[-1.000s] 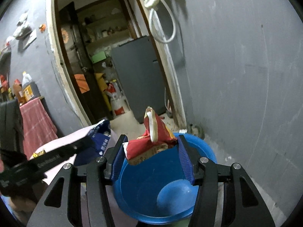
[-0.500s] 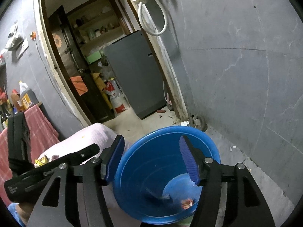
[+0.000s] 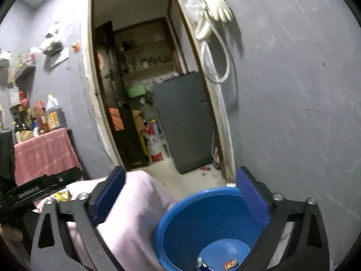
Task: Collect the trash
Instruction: 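Open both tools over the blue basin, dropping both wrappers in, then grasp the green paper scrap with the left tool while the right tool grasps a nut shell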
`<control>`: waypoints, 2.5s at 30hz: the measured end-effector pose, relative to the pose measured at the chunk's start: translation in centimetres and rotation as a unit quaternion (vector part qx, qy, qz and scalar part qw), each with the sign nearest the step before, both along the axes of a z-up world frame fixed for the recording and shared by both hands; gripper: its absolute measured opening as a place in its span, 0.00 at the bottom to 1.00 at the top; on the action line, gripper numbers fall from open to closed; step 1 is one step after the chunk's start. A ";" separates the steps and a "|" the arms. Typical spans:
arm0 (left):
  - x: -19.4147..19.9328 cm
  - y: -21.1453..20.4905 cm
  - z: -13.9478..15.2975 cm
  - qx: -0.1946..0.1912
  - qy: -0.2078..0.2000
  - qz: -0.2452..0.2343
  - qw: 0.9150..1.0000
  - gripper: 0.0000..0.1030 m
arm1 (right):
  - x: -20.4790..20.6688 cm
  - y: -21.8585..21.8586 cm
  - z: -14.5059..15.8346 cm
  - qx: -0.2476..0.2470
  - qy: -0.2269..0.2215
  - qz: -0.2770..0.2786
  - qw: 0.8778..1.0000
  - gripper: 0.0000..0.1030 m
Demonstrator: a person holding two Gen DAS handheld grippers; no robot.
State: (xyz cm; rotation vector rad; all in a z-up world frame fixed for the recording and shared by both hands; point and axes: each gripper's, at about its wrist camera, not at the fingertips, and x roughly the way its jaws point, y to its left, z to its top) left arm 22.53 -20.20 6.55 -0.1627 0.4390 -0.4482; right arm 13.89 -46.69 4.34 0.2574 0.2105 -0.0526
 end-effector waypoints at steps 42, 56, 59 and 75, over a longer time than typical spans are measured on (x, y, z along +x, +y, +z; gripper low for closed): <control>-9.6 19.5 -7.8 0.089 0.111 0.110 0.984 0.98 | 1.8 21.6 -4.5 -0.158 0.100 0.250 0.950 1.00; -7.7 18.4 -9.2 0.126 0.179 0.080 0.972 0.52 | 3.6 21.9 -5.7 -0.145 0.151 0.261 0.942 1.00; -7.4 18.9 -9.1 0.119 0.180 0.083 0.973 0.33 | 4.4 22.3 -6.0 -0.143 0.165 0.268 0.938 1.00; -5.3 22.3 -7.8 0.047 0.181 0.113 0.976 0.29 | 8.8 28.2 -6.8 -0.189 0.219 0.362 0.886 0.66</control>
